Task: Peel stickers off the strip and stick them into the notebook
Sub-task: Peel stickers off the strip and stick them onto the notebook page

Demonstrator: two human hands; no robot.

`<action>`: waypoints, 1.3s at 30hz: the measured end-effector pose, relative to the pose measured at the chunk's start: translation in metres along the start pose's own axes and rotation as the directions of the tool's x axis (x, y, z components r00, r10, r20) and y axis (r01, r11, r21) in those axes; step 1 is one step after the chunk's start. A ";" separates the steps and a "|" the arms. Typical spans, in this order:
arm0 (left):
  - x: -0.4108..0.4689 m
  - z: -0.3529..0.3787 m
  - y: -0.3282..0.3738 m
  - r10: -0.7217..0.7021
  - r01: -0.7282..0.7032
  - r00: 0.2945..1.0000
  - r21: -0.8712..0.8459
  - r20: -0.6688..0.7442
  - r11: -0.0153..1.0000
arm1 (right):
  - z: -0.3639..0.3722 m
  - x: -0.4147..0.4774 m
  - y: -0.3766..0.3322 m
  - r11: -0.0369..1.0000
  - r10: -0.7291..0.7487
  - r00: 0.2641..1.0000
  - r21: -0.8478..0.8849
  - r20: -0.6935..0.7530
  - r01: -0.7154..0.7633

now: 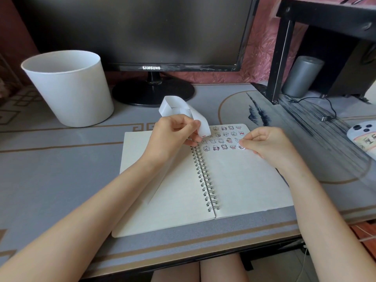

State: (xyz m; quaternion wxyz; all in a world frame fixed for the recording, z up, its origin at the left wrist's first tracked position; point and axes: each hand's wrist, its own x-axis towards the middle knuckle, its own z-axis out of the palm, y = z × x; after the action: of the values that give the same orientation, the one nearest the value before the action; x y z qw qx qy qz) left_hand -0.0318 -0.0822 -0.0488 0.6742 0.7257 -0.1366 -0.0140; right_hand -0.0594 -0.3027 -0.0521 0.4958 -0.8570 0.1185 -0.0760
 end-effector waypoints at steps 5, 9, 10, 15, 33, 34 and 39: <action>0.001 -0.001 -0.001 0.002 -0.002 1.000 -0.003 0.007 1.000 | 0.003 0.000 0.001 0.998 -0.026 0.999 -0.053 -0.040 0.024; 0.001 -0.001 -0.001 0.006 -0.006 1.000 -0.001 0.012 1.000 | 0.004 0.001 0.002 0.996 -0.043 0.998 -0.083 -0.051 0.039; 0.001 -0.001 -0.001 0.006 -0.006 1.000 0.000 0.012 1.000 | 0.003 0.001 0.002 0.996 -0.044 0.997 -0.083 -0.058 0.039; 0.001 -0.001 0.000 0.005 -0.005 1.000 0.002 0.013 1.000 | 0.001 0.003 0.006 0.995 -0.052 0.996 -0.093 -0.078 0.044; 0.001 0.000 0.000 0.003 -0.003 1.000 0.009 0.003 1.000 | 0.003 0.007 0.009 0.994 -0.069 0.993 -0.092 -0.092 0.061; 0.001 0.000 0.000 0.002 -0.002 1.000 0.009 0.004 1.000 | 0.002 0.005 0.008 0.997 -0.060 0.996 -0.062 -0.072 0.056; 0.001 0.000 0.000 -0.002 0.001 1.000 0.012 0.005 1.000 | -0.001 0.000 0.006 0.999 -0.037 0.999 -0.035 -0.009 0.036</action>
State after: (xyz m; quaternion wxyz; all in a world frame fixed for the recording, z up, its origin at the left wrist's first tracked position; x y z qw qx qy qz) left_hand -0.0312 -0.0821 -0.0482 0.6695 0.7297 -0.1380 -0.0157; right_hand -0.0603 -0.3067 -0.0564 0.4787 -0.8671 0.1065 -0.0871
